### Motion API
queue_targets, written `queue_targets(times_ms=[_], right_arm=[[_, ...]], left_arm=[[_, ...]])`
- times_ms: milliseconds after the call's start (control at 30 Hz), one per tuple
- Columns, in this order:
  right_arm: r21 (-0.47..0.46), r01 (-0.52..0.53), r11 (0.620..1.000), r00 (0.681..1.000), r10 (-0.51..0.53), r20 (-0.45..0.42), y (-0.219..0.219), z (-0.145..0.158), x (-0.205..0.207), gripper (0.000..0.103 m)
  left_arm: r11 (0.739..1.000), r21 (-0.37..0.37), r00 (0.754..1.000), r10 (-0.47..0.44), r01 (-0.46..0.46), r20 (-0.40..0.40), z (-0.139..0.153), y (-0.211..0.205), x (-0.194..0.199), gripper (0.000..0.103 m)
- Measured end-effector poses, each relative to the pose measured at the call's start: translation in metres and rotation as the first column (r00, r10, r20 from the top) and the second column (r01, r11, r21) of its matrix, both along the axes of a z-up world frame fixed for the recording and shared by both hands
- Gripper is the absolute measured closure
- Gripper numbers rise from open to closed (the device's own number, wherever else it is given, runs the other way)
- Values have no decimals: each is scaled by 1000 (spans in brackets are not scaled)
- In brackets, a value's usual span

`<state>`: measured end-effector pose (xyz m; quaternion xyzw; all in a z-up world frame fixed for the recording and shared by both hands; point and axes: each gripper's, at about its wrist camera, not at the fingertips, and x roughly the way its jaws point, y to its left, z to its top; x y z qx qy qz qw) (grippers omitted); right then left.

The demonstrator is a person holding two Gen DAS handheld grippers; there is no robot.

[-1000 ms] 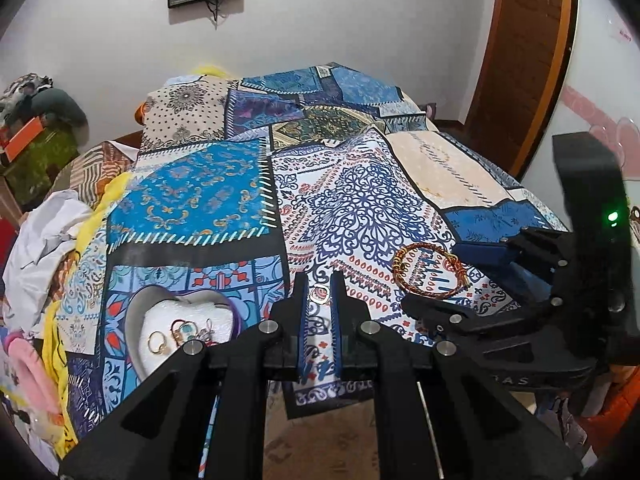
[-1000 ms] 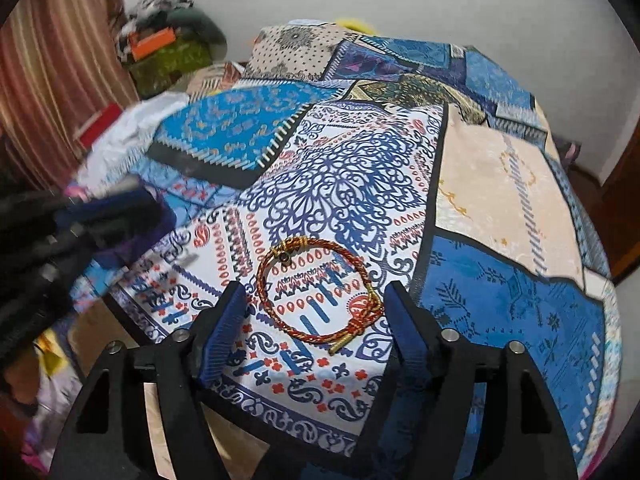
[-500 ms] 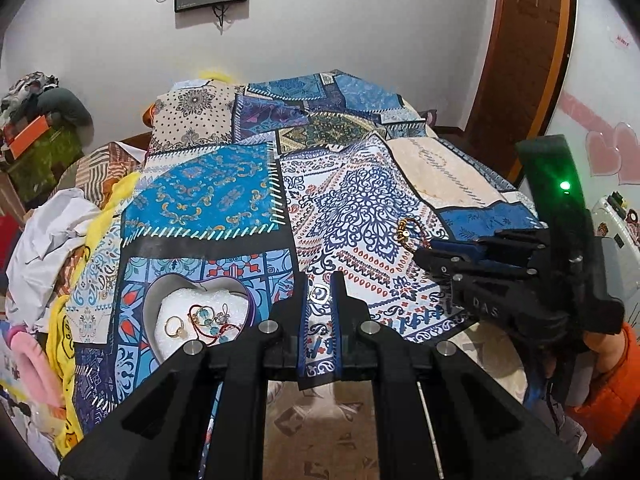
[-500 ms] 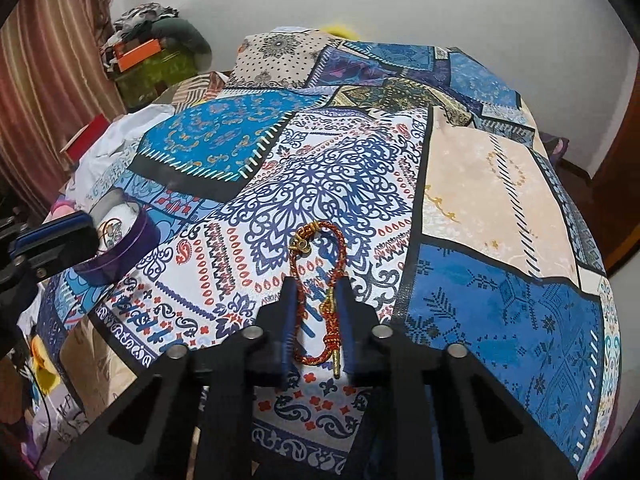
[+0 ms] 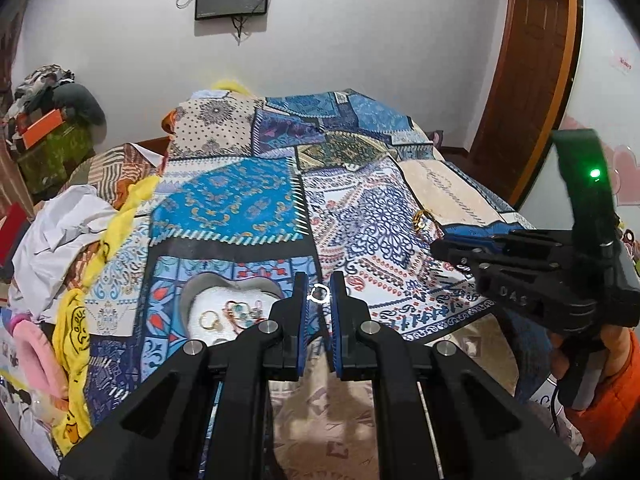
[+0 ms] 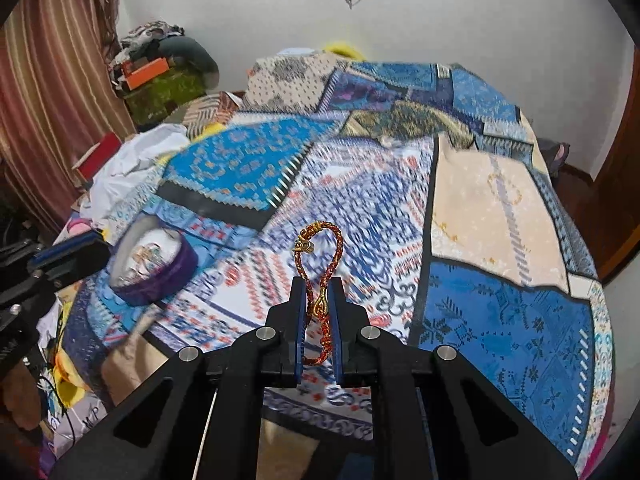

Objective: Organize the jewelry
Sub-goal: 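Grasp a small silver ring with the left tool while the right tool grasps the red gold-clasp bracelet, then lower both held pieces into the heart tin and open both tools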

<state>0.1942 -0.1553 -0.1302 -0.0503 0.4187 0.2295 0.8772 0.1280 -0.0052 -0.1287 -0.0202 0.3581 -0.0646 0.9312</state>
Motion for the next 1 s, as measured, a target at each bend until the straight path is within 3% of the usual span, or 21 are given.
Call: queue_targets(times_ms=[533, 767, 1000], right_arm=[[55, -126, 991, 984, 118, 133, 59, 49, -28, 94], [59, -187, 981, 975, 178, 132, 86, 47, -29, 94], [56, -255, 965, 965, 250, 78, 114, 31, -23, 93]], left_arm=[[990, -17, 989, 140, -139, 57, 13, 66, -23, 94], [985, -26, 985, 171, -170, 36, 1, 87, -23, 94], [986, -66, 988, 152, -153, -24, -23, 91, -11, 94]])
